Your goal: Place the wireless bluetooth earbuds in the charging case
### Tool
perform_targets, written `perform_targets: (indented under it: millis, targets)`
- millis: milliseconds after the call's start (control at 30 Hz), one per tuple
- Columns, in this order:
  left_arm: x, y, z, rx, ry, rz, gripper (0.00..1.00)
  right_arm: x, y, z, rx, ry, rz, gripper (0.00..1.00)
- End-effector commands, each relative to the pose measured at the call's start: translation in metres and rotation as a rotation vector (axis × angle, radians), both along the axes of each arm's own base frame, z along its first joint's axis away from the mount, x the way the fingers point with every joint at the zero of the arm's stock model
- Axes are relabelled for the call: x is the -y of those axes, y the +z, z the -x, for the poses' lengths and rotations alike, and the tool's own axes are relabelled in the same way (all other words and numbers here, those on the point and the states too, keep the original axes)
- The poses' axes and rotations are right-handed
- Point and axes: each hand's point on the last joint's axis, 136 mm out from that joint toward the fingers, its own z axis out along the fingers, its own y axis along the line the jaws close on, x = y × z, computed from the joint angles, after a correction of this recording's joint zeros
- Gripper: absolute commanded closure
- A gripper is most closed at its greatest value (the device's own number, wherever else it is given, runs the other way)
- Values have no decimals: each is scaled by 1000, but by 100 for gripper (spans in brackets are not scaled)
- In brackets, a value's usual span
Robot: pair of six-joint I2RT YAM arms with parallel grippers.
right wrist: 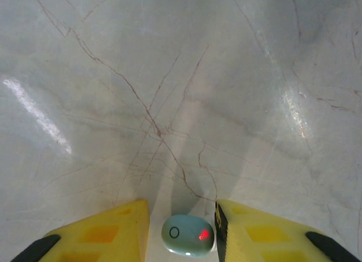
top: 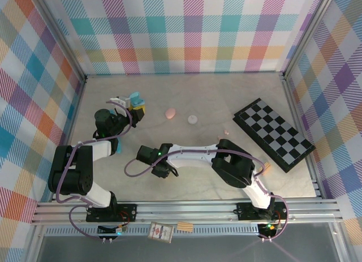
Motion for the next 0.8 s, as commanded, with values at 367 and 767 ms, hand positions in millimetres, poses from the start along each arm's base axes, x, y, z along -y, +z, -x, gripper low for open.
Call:
perform_targets:
  millis: [367, 767]
  targets:
    - [-1, 22, -2, 75, -17, -16, 69, 3, -1, -5, 2, -4, 38, 68]
    - [-1, 22, -2, 76, -19, -16, 69, -4, 1, 19, -209, -24, -75, 52]
